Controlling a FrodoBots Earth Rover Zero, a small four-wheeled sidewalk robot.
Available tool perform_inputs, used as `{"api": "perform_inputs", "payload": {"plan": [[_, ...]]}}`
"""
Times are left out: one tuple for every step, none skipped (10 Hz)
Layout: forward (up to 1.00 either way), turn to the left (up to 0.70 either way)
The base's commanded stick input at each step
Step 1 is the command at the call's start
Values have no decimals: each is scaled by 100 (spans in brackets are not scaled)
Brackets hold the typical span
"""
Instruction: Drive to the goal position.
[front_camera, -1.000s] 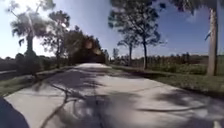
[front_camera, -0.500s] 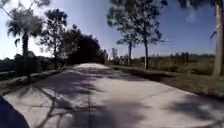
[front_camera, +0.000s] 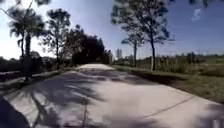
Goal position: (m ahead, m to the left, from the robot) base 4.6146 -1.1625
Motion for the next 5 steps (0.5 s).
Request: {"api": "perform_inputs", "payload": {"plan": [[70,35],[70,19],[70,0],[70,0],[70,0]]}}
